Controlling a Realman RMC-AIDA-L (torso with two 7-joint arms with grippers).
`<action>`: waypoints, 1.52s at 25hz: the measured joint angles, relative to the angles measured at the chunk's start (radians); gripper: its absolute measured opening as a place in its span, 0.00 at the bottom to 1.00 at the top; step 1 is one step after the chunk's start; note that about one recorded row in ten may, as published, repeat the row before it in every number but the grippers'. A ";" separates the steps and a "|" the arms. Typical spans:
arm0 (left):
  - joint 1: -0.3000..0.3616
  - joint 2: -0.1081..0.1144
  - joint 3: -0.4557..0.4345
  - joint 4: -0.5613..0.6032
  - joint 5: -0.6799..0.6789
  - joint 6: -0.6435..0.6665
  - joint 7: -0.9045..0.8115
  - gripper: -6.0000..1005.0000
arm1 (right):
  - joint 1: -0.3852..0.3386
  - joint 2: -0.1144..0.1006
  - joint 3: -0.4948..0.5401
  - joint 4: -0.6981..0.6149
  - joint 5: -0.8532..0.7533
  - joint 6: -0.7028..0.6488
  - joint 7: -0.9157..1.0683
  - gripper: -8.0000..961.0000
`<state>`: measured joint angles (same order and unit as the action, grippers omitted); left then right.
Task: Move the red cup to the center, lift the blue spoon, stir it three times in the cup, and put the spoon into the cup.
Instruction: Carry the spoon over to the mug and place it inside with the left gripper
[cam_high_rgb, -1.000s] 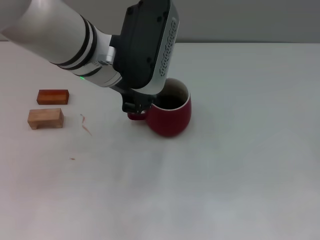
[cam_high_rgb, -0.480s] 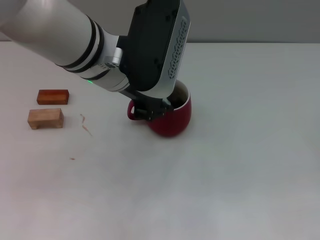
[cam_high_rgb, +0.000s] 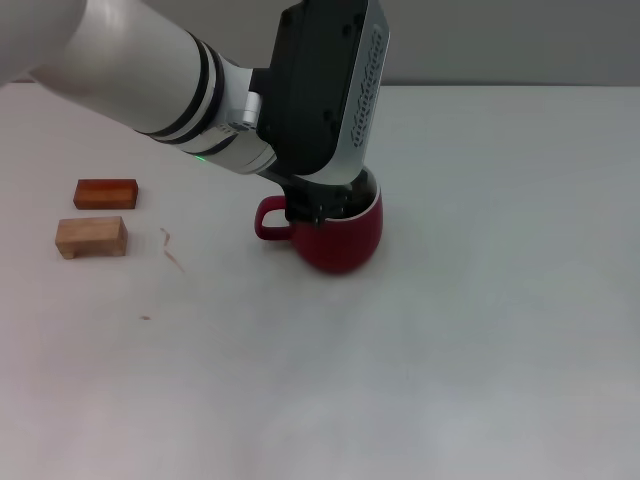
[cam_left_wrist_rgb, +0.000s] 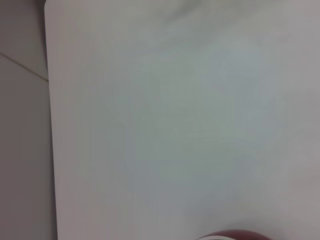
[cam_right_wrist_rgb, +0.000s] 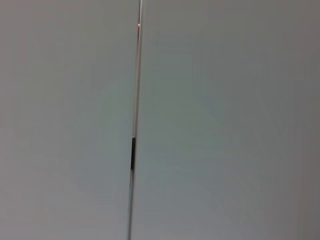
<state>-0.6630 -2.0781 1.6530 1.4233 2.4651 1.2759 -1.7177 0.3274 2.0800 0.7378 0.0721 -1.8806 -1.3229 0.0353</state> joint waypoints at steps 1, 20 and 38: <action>0.000 0.000 0.000 -0.003 0.004 -0.006 -0.001 0.26 | 0.000 0.000 0.000 0.000 0.000 0.000 0.000 0.58; 0.054 0.009 -0.025 0.082 0.054 0.065 -0.021 0.26 | 0.010 0.000 -0.002 0.000 0.000 0.007 0.000 0.58; 0.115 0.007 -0.019 0.125 0.019 0.070 -0.041 0.27 | 0.030 -0.005 -0.001 -0.005 0.000 0.010 0.000 0.57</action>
<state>-0.5477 -2.0709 1.6337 1.5484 2.4838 1.3461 -1.7585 0.3579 2.0754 0.7363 0.0669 -1.8806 -1.3132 0.0353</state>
